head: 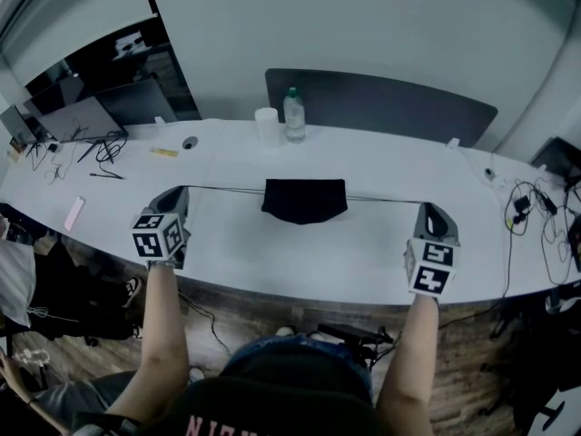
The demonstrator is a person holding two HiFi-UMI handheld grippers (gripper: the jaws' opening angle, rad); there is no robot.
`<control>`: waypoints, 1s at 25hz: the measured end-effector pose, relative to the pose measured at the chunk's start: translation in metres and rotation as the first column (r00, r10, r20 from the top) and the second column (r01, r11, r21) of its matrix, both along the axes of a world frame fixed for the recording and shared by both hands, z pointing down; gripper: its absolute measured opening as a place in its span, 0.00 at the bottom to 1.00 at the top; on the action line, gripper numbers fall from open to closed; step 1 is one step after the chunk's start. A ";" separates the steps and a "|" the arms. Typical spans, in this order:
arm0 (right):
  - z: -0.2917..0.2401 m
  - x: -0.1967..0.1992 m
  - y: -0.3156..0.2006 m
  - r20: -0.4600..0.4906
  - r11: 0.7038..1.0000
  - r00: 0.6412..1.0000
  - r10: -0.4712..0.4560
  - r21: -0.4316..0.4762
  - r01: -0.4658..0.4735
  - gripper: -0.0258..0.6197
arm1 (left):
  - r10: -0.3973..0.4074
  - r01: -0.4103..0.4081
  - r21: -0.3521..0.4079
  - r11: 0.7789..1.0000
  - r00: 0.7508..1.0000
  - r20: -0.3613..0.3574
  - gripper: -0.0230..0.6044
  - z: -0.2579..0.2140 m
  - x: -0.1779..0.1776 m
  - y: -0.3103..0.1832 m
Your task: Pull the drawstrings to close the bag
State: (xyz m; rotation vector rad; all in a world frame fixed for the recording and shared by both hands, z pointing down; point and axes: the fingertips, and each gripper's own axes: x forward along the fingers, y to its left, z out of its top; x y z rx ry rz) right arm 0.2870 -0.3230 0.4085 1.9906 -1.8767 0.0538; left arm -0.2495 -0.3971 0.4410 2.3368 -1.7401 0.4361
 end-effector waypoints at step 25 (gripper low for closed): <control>-0.050 -0.046 -0.041 -0.052 0.994 0.996 -0.078 0.068 0.082 0.04 | -0.001 0.005 0.096 0.995 0.999 -0.040 0.05 -0.049 0.036 -0.028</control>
